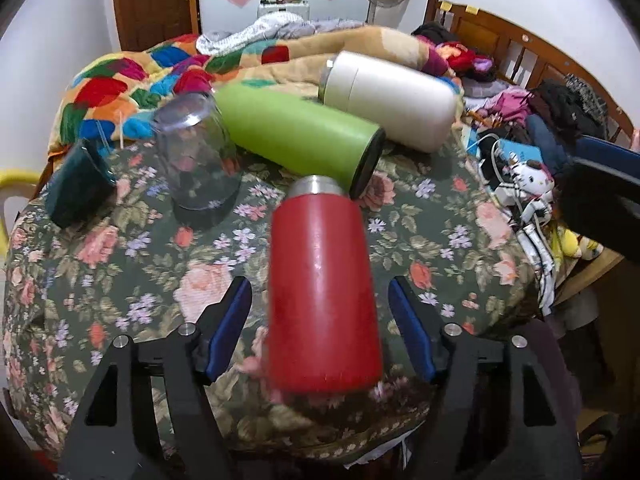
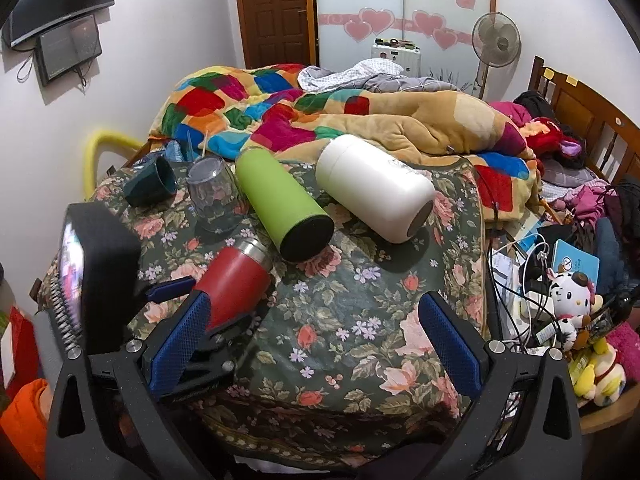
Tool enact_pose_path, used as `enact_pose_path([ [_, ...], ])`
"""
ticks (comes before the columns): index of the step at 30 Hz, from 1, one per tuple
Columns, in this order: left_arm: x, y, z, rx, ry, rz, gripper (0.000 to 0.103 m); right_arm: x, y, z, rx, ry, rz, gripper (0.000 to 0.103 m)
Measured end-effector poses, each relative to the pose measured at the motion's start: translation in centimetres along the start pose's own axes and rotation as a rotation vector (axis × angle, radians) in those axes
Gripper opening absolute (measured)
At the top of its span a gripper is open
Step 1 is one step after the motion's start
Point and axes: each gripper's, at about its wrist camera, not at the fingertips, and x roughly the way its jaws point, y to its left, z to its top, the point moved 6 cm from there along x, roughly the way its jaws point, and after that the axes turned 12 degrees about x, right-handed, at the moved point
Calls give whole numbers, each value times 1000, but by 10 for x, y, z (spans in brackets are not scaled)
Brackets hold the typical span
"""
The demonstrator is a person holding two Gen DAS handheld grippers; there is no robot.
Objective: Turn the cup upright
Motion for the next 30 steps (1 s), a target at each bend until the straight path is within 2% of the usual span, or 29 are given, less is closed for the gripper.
enact_pose_path([
  [1,-10,2,-1,4,-13,15,77,-1,2,2,0,-3,3,103],
  [3,-30,10,-4,5,-49,64,91,0,6,7,0,-6,12,103],
  [9,-66,50,-24,-44,-76,203,92,27,27,7,-29,55,40,103],
  [11,-72,64,-31,-66,-74,254,92,44,36,2,-37,108,56,99],
  [14,-76,82,-43,-112,-66,300,92,71,48,-8,-49,199,66,85],
  [16,-78,88,-49,-137,-70,305,92,83,52,-13,-42,245,70,77],
  [19,-80,94,-56,-162,-78,308,92,100,55,-21,4,321,91,76],
  [30,-68,102,-62,-191,-73,293,92,140,71,-35,47,481,119,75],
])
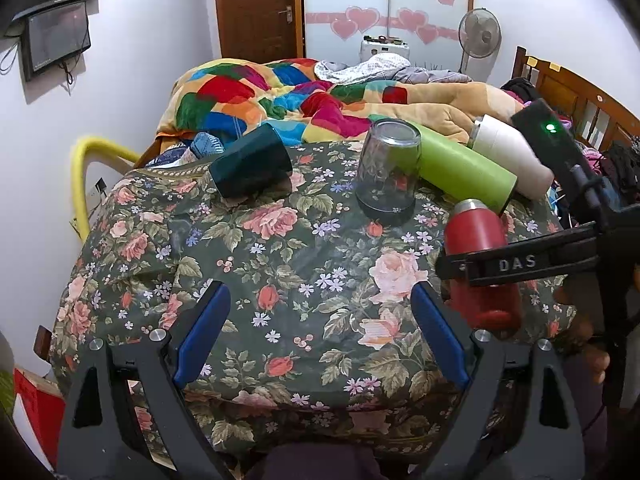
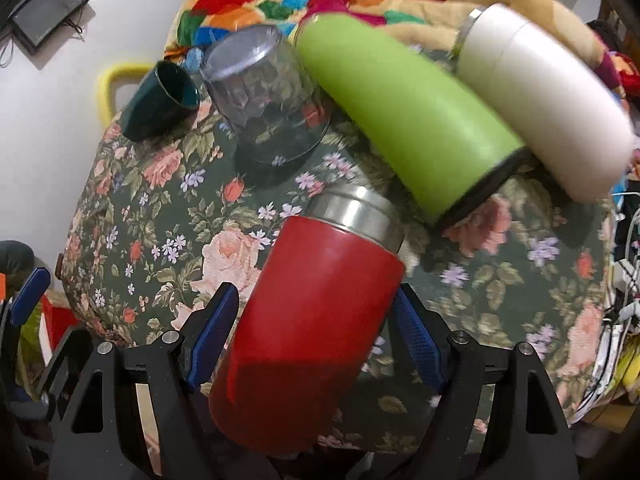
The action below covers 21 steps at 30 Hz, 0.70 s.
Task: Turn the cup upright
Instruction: 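Set the red bottle upright on the bed cover with the right tool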
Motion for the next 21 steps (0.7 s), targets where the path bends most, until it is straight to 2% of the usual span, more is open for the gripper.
enact_pose_path([
  [5,2,2,-1,-13,6,-5,92,1,6,3,-21,15,1,70],
  [7,2,3,-1,-18,7,-5,92,-4,9,3,-40,6,12,64],
  [10,2,5,0,-24,6,-5,92,-20,15,2,-77,-32,24,60],
  [16,-5,6,8,-36,-16,-3,92,-58,20,0,-141,-142,17,59],
  [21,-12,5,16,-36,-40,-1,92,-72,29,2,-193,-209,-13,59],
])
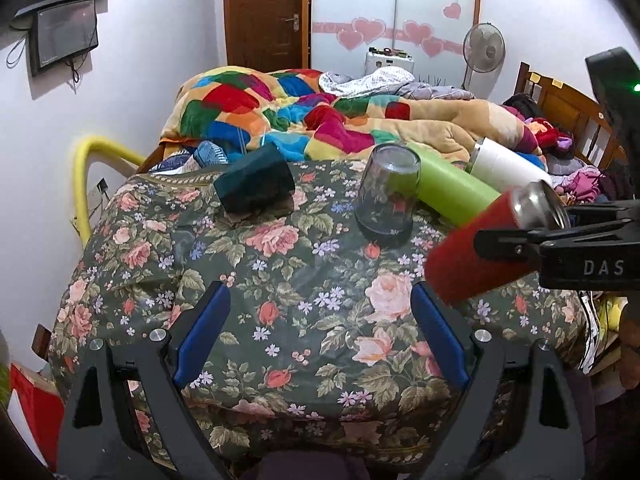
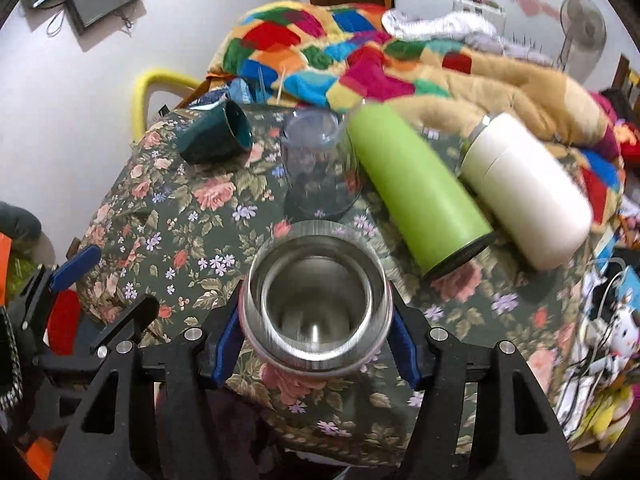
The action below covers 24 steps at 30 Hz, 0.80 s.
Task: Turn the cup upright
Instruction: 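Set the red bottle upright on the bed cover with the right tool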
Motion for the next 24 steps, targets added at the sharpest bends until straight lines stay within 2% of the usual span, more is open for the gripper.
enact_pose_path([
  [4,-1,-2,4,3,-8,-4,92,-12,5,10,-33,-56,-22,59],
  [9,0,-5,5,2,-7,-14,92,-15,6,12,-55,-74,-40,59],
  [24,10,-7,-1,2,23,-31,92,16,9,-6,-96,-6,-70,59],
])
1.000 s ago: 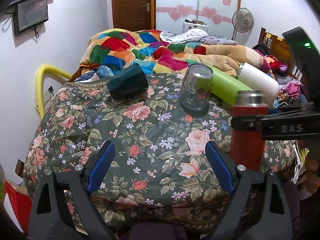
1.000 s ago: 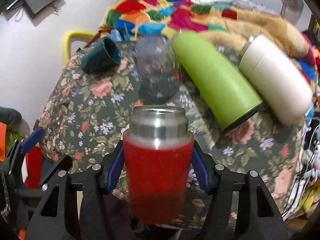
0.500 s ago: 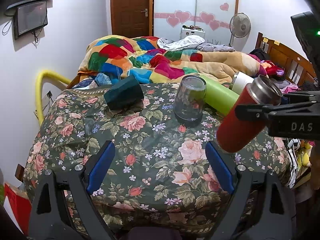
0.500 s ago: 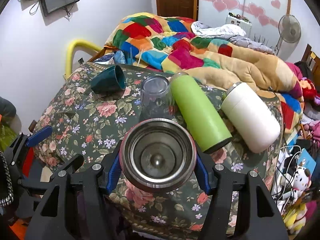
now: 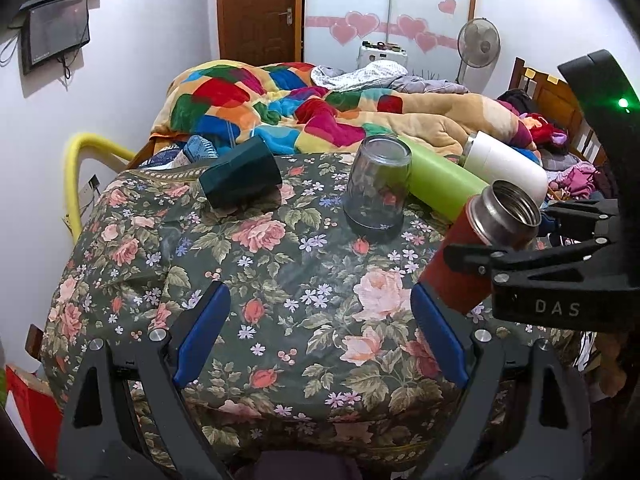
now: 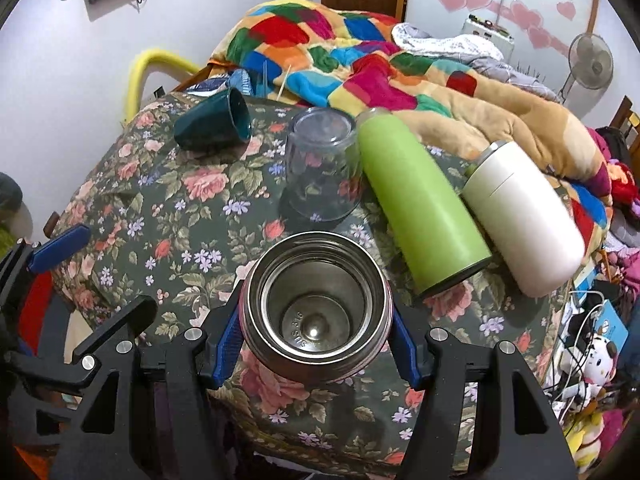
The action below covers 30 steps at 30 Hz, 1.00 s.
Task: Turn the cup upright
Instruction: 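Set the red bottle upright on the bed cover with the right tool, then open the right tool and raise it away from the upright bottle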
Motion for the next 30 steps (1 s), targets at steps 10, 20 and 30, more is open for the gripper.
enact_pose_path([
  [10,-18,4,3,-20,-18,10,92,-23,3,-3,5,-12,50,62],
  [20,-110,-8,46,-20,-222,-3,92,-140,-11,-3,55,-290,85,62],
  [30,-250,-37,76,25,-563,32,93,-280,-12,-29,102,-703,86,70],
])
